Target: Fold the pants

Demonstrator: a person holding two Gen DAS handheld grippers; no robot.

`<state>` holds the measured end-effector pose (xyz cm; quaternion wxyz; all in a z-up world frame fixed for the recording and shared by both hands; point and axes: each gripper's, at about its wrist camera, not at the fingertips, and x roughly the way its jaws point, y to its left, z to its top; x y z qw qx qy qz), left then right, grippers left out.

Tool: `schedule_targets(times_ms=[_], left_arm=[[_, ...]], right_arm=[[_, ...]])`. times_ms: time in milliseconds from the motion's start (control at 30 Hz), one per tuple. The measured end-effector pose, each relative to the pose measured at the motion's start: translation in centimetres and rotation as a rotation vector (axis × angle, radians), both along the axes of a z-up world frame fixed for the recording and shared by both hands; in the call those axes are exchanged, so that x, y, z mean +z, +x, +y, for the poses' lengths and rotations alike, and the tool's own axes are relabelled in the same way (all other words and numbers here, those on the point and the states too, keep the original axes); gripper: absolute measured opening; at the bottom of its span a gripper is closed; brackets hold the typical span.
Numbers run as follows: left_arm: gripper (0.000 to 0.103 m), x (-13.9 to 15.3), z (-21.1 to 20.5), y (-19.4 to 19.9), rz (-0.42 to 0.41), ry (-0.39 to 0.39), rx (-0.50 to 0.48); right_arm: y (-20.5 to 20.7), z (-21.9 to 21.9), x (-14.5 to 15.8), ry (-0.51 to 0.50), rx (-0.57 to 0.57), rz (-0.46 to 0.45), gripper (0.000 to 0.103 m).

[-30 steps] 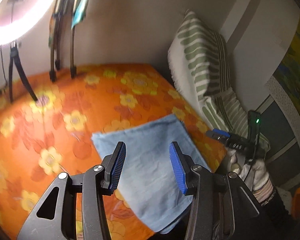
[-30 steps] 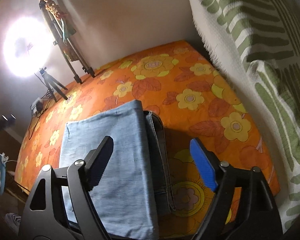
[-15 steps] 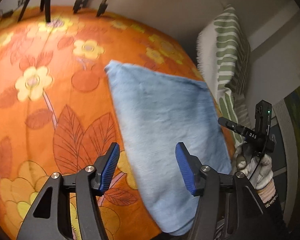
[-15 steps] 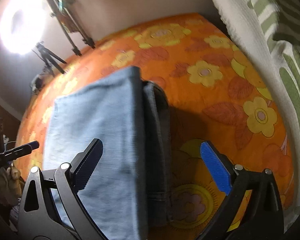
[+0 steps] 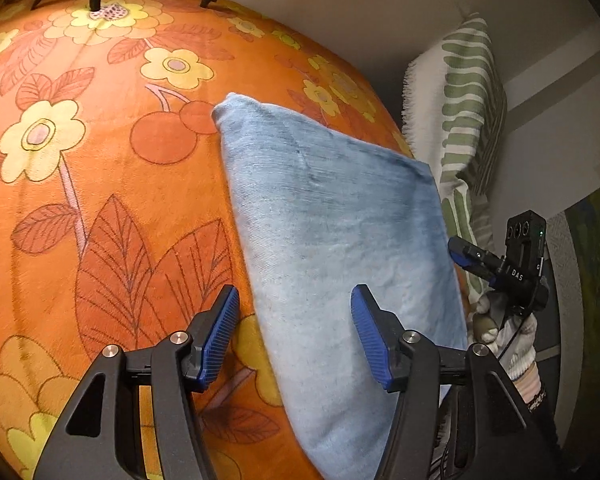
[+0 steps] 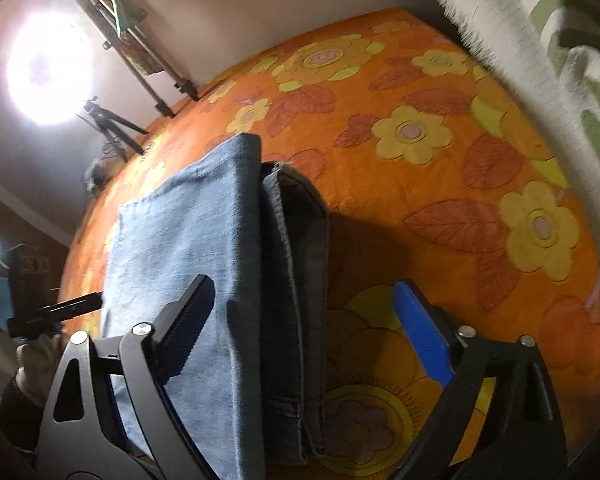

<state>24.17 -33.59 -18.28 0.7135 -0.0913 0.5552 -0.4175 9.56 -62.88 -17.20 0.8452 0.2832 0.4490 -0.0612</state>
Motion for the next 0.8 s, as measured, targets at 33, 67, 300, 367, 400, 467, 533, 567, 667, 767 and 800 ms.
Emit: schedule_targets(times_ms=[33,67,300,367,400,467,533,567,667,767,800], left_arm=[[0.057,0.0,0.1,0.0,0.0,-0.008,0.0],[0.057,0.0,0.1,0.1,-0.002,-0.01,0.0],[0.057,-0.2,0.3,0.5,-0.009,-0.038,-0.004],[0.057,-0.3,0.4,0.5,-0.008,-0.047,-0.007],[0.057,-0.3,0.4,0.6,-0.004,-0.05,-0.006],[0.057,-0.4,0.3,0.6,0.004,-0.063,-0.006],[0.057,-0.3,0.0,0.7,0.002,-0.069,-0.007],[0.057,-0.3,-0.2,0.7,0.002,-0.074,-0.009],[0.057,-0.3,-0.9,0.4,-0.006,-0.082,-0.03],[0.057,-0.3,-1.3,0.2,-0.023,-0.089,-0.041],[0.057,-0.3,-1.4,0.3,-0.018,-0.095,-0.043]], right_arm=[[0.0,0.1,-0.1,0.012,0.009,-0.001,0.087],[0.2,0.2,-0.3,0.019,0.021,0.001,0.086],[0.7,0.4,-1.1,0.048,0.074,-0.009,0.084],[0.7,0.2,-1.2,0.068,0.087,-0.027,0.082],[0.7,0.2,-1.3,0.093,0.099,-0.041,0.079],[0.5,0.3,-1.4,0.112,0.116,-0.059,0.079],[0.7,0.5,-1.6,0.124,0.142,-0.072,0.078],[0.8,0.6,-1.7,0.143,0.156,-0.08,0.077],[1.1,0.8,-2.2,0.201,0.188,-0.107,0.07],[1.6,1.2,-2.5,0.239,0.2,-0.121,0.065],[1.7,1.4,-2.5,0.237,0.203,-0.122,0.065]])
